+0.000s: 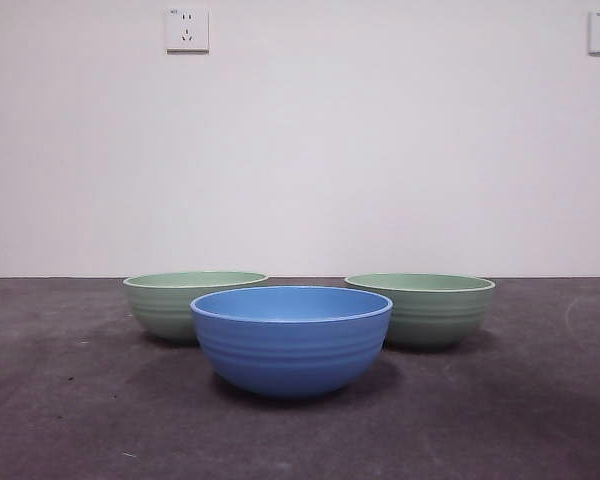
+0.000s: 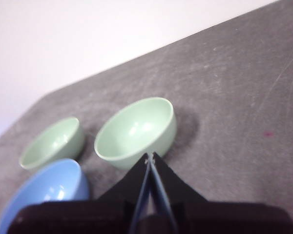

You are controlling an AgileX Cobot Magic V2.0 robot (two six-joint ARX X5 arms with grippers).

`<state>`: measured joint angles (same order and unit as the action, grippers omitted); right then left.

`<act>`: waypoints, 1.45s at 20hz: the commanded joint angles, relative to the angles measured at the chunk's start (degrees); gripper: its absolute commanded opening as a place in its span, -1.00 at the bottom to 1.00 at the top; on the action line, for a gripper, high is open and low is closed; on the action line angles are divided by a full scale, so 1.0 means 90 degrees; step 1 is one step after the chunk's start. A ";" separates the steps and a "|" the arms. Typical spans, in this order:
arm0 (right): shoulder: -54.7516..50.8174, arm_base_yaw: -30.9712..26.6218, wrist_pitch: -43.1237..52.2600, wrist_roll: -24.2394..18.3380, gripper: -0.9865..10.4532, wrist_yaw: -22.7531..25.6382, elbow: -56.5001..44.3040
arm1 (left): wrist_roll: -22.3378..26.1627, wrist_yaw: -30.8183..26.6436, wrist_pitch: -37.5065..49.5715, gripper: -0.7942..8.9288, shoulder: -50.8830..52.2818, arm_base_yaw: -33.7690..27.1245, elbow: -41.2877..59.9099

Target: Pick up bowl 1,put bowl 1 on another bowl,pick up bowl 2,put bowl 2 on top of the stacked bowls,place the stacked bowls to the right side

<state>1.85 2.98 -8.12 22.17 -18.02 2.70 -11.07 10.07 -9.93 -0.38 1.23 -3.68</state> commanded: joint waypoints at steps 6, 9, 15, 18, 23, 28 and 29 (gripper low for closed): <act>0.0850 0.0010 -0.0204 0.0279 -0.85 -0.0012 0.1185 | -0.0578 0.0444 -0.0651 -0.85 -0.0500 -0.0022 -0.1042; 0.1426 0.0015 -0.0695 -0.0100 -0.85 -0.0202 0.1785 | -0.0401 0.0901 -0.0923 -0.85 -0.0937 -0.0022 -0.1508; 0.2747 0.0017 -0.1977 -0.1360 -0.85 -0.0952 0.3075 | 0.0282 0.1885 -0.1775 -0.85 -0.2008 -0.0022 -0.2565; 0.3419 0.0022 -0.2732 -0.1987 -0.85 -0.1460 0.3793 | 0.0862 0.2237 -0.2341 -0.85 -0.2552 -0.0019 -0.3106; 0.4204 0.0083 -0.3857 -0.2829 -0.85 -0.1821 0.4852 | 0.1450 0.2834 -0.3147 -0.85 -0.3242 -0.0015 -0.3789; 0.4663 0.0296 -0.4838 -0.3283 -0.85 -0.1841 0.5693 | 0.1994 0.3257 -0.3954 -0.85 -0.3723 0.0005 -0.4306; 0.4711 0.0330 -0.5010 -0.3361 -0.85 -0.1836 0.5790 | 0.2084 0.3293 -0.4082 -0.85 -0.3774 0.0005 -0.4379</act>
<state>44.14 5.78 -52.53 -5.52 -34.48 54.61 4.47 38.98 -46.35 -34.30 1.23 -42.78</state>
